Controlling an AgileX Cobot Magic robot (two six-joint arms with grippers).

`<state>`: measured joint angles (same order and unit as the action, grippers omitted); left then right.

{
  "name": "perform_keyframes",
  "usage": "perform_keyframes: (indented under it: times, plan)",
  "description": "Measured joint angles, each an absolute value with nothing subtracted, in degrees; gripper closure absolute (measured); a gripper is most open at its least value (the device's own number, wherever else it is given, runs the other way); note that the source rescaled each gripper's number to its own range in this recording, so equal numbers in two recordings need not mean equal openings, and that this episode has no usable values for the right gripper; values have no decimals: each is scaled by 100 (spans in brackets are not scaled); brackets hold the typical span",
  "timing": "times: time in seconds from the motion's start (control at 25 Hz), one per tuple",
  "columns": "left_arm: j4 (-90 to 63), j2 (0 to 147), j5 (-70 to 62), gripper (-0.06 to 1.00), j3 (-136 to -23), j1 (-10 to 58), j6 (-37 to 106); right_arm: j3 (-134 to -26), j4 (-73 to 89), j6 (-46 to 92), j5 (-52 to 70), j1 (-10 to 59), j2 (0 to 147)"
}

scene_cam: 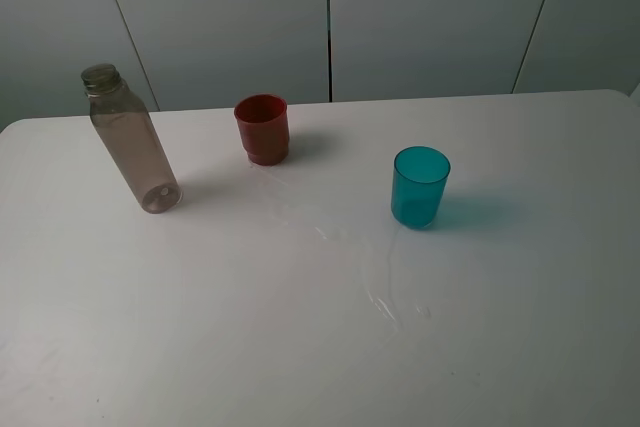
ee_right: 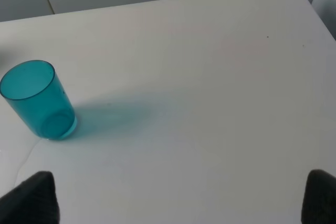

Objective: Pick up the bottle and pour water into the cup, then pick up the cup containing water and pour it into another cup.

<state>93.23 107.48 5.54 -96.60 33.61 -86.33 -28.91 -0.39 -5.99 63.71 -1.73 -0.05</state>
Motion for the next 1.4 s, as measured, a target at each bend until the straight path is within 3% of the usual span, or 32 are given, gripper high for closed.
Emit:
perform_keyframes:
  times: [0.2, 0.44, 0.6, 1.0, 1.2, 1.4]
  plan:
    - [8420, 10631, 96, 2, -9268, 3361, -8016, -2891, -39, -599, 6371, -173, -5]
    - [5296, 10402, -1380, 2, -9016, 3423, -4424, -2891, -39, -599, 6371, -173, -5]
    - [4225, 9832, -2262, 2, -8524, 3247, -3470, -2891, -39, -599, 6371, -173, -5]
    - [2379, 6051, -3678, 0, -5502, 1623, -1824, -2891, -39, -599, 6371, -173, -5]
    - [1860, 4063, -4825, 0, -4568, 597, -1087, -2891, -39, -599, 6371, -173, -5]
    - [1344, 2113, -6035, 0, -4260, 0, -517, -2891, -39, -599, 6371, -173, -5]
